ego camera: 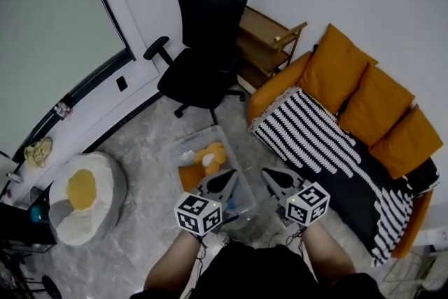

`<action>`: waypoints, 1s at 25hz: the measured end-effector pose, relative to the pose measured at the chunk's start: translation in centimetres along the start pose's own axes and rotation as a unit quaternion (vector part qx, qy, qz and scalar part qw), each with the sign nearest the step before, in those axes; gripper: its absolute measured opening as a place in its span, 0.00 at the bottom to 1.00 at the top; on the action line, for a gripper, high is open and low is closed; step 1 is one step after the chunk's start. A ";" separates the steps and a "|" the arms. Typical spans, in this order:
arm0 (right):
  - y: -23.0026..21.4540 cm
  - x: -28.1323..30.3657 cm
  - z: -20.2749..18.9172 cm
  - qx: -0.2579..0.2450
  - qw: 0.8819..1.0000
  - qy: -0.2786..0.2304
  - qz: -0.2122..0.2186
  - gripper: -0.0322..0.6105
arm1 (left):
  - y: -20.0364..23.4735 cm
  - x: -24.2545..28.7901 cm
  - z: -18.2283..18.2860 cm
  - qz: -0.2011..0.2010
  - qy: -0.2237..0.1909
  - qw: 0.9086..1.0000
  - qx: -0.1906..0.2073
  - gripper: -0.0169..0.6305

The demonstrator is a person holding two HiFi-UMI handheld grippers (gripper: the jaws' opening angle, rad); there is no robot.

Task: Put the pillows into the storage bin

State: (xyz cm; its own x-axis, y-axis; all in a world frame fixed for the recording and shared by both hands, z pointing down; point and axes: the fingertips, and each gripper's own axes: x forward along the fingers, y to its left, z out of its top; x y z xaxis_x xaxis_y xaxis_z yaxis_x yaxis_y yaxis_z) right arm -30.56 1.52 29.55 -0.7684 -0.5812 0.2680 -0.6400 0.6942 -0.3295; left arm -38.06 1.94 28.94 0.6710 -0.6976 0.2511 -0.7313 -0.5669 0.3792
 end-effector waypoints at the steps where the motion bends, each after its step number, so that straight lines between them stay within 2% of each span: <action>1: -0.3 -0.8 0.0 0.001 1.000 -0.003 0.002 0.05 | -0.9 0.3 -0.3 0.002 0.004 1.000 0.004 0.03; 7: -2.4 -7.1 -0.1 0.000 1.000 -0.019 0.024 0.05 | -7.4 2.4 -1.6 0.028 0.001 1.000 0.012 0.03; 14: -3.7 -13.5 -1.4 -0.009 0.998 -0.010 0.067 0.05 | -14.8 2.9 -4.3 0.071 -0.015 0.997 0.001 0.03; 20: -2.4 -15.5 -3.4 -0.012 0.994 0.008 0.109 0.05 | -17.2 1.1 -7.3 0.118 -0.020 0.993 -0.021 0.03; 25: 0.0 -14.6 -5.1 -0.009 0.990 0.022 0.136 0.05 | -16.4 -2.0 -8.5 0.151 -0.025 0.988 -0.035 0.03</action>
State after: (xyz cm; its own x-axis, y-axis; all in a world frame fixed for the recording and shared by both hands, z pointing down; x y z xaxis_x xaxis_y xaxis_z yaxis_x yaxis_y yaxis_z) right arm -19.35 12.19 30.23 -0.9116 -0.3527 0.2114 -0.4091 0.8300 -0.3792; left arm -26.33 16.36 29.82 0.4146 -0.8525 0.3182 -0.8860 -0.2984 0.3550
